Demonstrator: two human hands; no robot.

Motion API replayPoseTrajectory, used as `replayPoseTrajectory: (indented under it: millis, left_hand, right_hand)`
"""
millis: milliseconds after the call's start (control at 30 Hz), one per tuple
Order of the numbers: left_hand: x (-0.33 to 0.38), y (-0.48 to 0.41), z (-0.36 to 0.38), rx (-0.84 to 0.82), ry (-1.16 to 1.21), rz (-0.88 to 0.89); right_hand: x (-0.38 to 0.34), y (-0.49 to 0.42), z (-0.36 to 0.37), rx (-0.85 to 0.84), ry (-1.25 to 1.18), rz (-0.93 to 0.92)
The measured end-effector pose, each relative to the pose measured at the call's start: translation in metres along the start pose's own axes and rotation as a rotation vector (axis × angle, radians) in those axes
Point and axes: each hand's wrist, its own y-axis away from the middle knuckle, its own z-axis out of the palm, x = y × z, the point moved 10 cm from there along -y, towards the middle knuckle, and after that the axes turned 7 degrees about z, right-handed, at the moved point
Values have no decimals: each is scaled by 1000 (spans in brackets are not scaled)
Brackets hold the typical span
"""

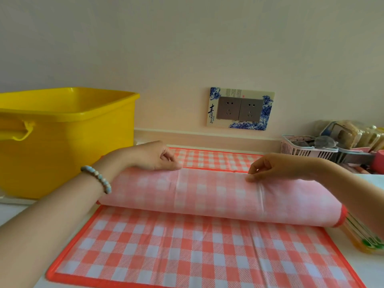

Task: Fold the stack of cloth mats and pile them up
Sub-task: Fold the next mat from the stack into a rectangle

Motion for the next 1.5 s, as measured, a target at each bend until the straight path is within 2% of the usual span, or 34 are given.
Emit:
replayPoseTrajectory:
  millis: [67, 133, 200, 367, 633, 1067, 1233, 1500]
  left_hand:
    - [9, -6, -12, 203, 5, 110]
    - [18, -7, -13, 299, -25, 191]
    - [22, -9, 0, 269, -67, 195]
    - [9, -16, 50, 71, -109, 112]
    - [-17, -24, 94, -68, -187, -2]
    - [-43, -46, 115, -12, -304, 21]
    - [-51, -50, 121, 10, -349, 24]
    - [-58, -51, 123, 65, -293, 40]
  right_hand:
    - [5, -12, -12, 134, 71, 0]
    - [9, -24, -19, 226, 115, -6]
    - [14, -36, -20, 284, 163, -5]
    - [28, -64, -14, 372, 142, -1]
    - [49, -93, -1, 460, 124, 54]
    - [54, -107, -7, 674, 192, 43]
    - [52, -108, -6, 700, 206, 48]
    - [27, -98, 7, 746, 175, 54]
